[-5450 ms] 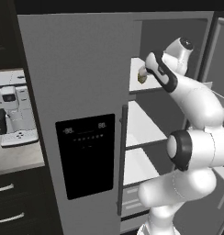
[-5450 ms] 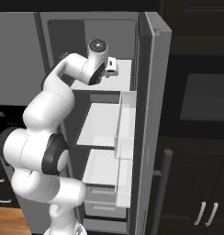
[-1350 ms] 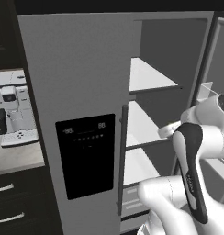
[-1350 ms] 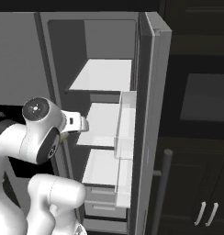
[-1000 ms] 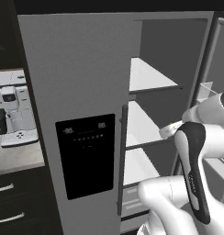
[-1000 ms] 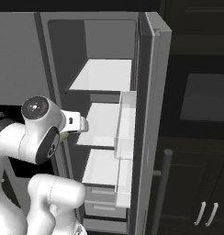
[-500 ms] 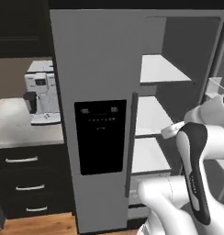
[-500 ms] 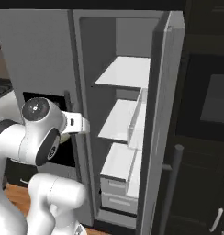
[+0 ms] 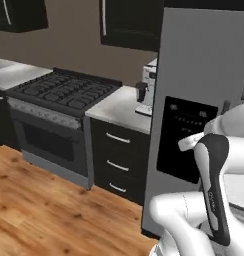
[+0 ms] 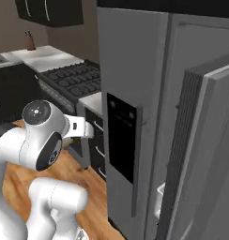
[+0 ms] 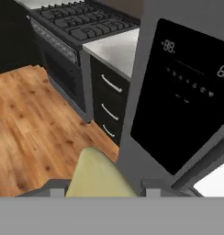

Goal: Retrieve the sausage and cheese from the fridge and place them on the cutting board on the counter.

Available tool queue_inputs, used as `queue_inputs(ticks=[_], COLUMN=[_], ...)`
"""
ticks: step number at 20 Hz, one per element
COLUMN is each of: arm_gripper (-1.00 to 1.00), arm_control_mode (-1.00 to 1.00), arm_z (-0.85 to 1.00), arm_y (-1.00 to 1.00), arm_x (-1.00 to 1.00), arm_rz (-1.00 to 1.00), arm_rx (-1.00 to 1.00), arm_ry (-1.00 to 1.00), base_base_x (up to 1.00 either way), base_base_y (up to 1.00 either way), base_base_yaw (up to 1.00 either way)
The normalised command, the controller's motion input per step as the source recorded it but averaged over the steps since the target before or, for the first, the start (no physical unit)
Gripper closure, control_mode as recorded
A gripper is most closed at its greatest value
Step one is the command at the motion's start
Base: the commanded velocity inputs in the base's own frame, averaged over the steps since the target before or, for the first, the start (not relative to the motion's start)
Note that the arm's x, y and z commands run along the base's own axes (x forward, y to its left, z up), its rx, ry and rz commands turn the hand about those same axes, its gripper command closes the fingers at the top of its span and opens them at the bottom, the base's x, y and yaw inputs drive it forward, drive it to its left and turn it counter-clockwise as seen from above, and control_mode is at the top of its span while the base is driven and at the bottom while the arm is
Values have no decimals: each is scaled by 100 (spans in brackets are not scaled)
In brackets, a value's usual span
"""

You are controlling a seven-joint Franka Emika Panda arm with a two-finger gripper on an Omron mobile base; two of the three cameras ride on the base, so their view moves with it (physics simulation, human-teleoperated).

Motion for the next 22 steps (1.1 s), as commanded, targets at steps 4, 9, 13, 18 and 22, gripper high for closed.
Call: queue_inputs(ticks=[4, 9, 13, 18, 22], arm_gripper=[100, 100, 100, 100, 100], arm_control_mode=[100, 100, 100, 100, 100], arm_z=[0, 0, 0, 0, 0], arm_y=[0, 0, 0, 0, 0], arm_x=[0, 0, 0, 0, 0], arm_rz=[0, 0, 0, 0, 0], arm_rx=[0, 0, 0, 0, 0], arm_ry=[0, 0, 0, 0, 0], base_base_x=[0, 0, 0, 0, 0], base_base_y=[-1, -1, -1, -2, -1], base_base_yaw=[100, 100, 100, 100, 100])
